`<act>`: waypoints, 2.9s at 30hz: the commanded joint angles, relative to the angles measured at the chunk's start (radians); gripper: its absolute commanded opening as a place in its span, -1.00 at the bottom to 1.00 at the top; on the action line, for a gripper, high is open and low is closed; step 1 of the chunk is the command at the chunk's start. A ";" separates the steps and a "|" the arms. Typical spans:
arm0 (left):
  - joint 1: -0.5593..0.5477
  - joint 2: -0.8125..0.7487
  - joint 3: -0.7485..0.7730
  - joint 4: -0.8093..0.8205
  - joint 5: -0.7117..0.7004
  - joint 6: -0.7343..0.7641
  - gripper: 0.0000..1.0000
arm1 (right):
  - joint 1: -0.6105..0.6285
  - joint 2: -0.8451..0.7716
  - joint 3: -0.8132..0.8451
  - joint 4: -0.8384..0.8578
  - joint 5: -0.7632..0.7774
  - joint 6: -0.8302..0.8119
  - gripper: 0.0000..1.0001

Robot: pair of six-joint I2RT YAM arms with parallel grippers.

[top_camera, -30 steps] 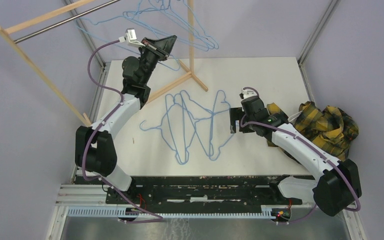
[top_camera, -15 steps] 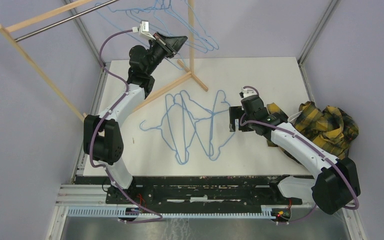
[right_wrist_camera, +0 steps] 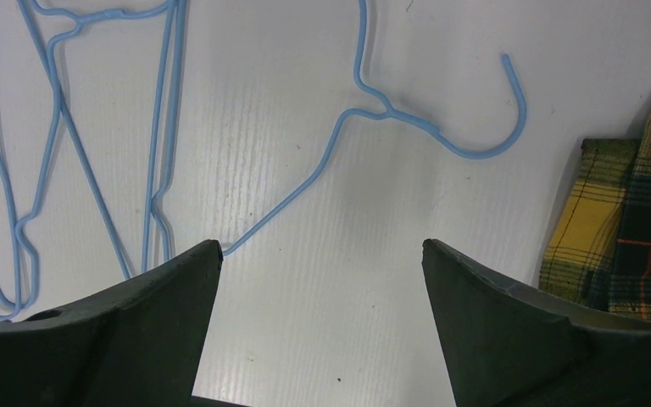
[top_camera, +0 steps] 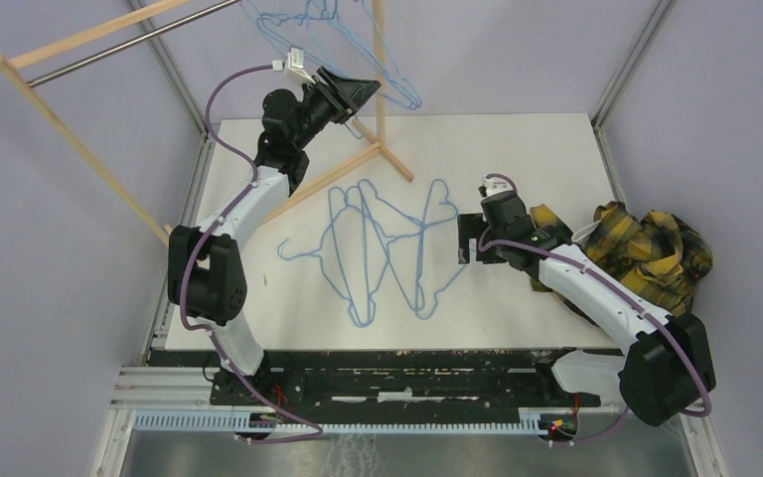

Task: Organize the hangers

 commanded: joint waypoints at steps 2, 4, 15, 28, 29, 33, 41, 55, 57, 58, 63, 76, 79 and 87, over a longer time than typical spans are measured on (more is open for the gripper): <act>0.004 -0.060 0.004 -0.043 0.002 0.032 0.44 | -0.007 -0.016 -0.005 0.028 -0.011 0.005 0.94; 0.004 -0.078 0.001 -0.058 -0.005 0.051 0.80 | -0.007 -0.019 -0.007 0.027 -0.013 0.003 0.94; 0.023 -0.200 -0.023 -0.148 -0.073 0.149 0.98 | -0.009 -0.024 -0.015 0.034 -0.036 0.004 0.94; 0.078 -0.180 0.055 -0.242 -0.154 0.220 0.99 | -0.009 -0.056 -0.019 0.016 -0.034 0.008 0.94; 0.080 -0.191 0.049 -0.255 -0.176 0.238 0.98 | -0.009 -0.058 -0.021 0.014 -0.033 0.007 0.94; 0.105 -0.255 0.005 -0.285 -0.237 0.290 0.99 | -0.009 -0.060 -0.029 0.008 -0.030 0.005 0.94; 0.187 -0.351 -0.056 -0.282 -0.225 0.313 0.99 | -0.009 -0.045 -0.052 0.024 -0.058 0.018 0.93; 0.201 -0.679 -0.361 -0.614 -0.366 0.442 0.99 | -0.012 0.153 0.003 0.090 -0.053 0.016 0.78; 0.201 -0.746 -0.421 -0.645 -0.354 0.453 1.00 | -0.017 0.186 0.020 0.119 -0.022 0.019 0.73; 0.199 -0.767 -0.444 -0.662 -0.340 0.459 0.99 | -0.023 0.203 0.029 0.130 0.006 0.022 0.70; 0.186 -0.851 -0.554 -0.713 -0.306 0.472 0.92 | -0.096 0.291 0.050 0.212 -0.050 0.084 0.03; 0.069 -0.900 -0.740 -0.704 -0.374 0.480 0.88 | -0.114 0.439 0.053 0.318 -0.155 0.220 -0.19; -0.038 -0.865 -0.731 -0.711 -0.454 0.508 0.87 | -0.115 0.464 0.056 0.316 -0.139 0.223 -0.18; -0.273 -0.833 -0.794 -0.647 -0.531 0.530 0.86 | -0.113 0.466 0.021 0.317 -0.065 0.182 -0.99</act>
